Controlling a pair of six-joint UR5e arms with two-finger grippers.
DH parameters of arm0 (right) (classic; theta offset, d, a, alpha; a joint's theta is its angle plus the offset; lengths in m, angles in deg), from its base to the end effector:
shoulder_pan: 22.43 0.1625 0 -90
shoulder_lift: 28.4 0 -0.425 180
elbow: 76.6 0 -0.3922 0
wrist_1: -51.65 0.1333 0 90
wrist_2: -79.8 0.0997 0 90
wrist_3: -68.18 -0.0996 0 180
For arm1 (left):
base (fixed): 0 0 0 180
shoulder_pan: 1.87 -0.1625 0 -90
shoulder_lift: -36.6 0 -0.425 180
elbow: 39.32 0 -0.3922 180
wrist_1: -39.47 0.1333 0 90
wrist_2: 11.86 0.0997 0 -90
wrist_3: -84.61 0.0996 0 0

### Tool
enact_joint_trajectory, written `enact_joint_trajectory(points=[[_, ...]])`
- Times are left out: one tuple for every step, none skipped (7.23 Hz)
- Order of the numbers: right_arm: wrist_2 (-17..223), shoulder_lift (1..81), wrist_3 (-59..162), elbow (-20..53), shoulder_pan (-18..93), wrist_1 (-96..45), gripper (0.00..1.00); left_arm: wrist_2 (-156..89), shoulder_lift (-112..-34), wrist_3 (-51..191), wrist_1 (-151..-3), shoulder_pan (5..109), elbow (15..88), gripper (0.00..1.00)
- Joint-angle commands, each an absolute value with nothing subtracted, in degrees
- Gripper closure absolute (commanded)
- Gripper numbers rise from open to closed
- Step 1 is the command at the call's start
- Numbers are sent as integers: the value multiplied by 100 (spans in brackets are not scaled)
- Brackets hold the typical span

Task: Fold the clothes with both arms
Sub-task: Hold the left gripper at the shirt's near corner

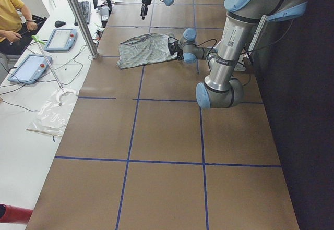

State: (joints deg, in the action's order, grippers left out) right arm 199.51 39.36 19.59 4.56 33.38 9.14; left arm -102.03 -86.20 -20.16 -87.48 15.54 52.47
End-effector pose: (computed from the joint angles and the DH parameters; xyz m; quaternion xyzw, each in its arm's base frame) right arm -0.3051 -0.5985 0.4200 0.2213 -0.4896 -0.0244 0.8430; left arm 0.6082 -0.3301 0.2341 0.0123 0.5844 -0.2240 0.7798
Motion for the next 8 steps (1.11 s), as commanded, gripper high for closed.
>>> enact_joint_trajectory(points=[[19951, 3937, 1966, 452, 3338, 911, 0, -10168, -8627, -2016, -8753, 1484, 5244, 46], [19942, 3937, 1966, 452, 3338, 911, 0, -10099, -8636, -2025, -8753, 1457, 5244, 52], [19951, 3945, 1966, 452, 3338, 911, 0, -10098, -8653, -2025, -8753, 1457, 5244, 53], [19951, 3945, 1966, 443, 3338, 911, 0, -10098, -8653, -2025, -8753, 1457, 5244, 53], [19951, 3945, 1975, 417, 3338, 911, 0, -10089, -8653, -2025, -8753, 1457, 5244, 53], [19951, 3945, 1975, 417, 3338, 911, 0, -10098, -8645, -2016, -8753, 1448, 5244, 53], [19951, 3945, 1975, 408, 3338, 911, 0, -10098, -8645, -2016, -8753, 1448, 5244, 53], [19951, 3945, 1975, 408, 3338, 911, 0, -10089, -8645, -2007, -8753, 1413, 5244, 53]])
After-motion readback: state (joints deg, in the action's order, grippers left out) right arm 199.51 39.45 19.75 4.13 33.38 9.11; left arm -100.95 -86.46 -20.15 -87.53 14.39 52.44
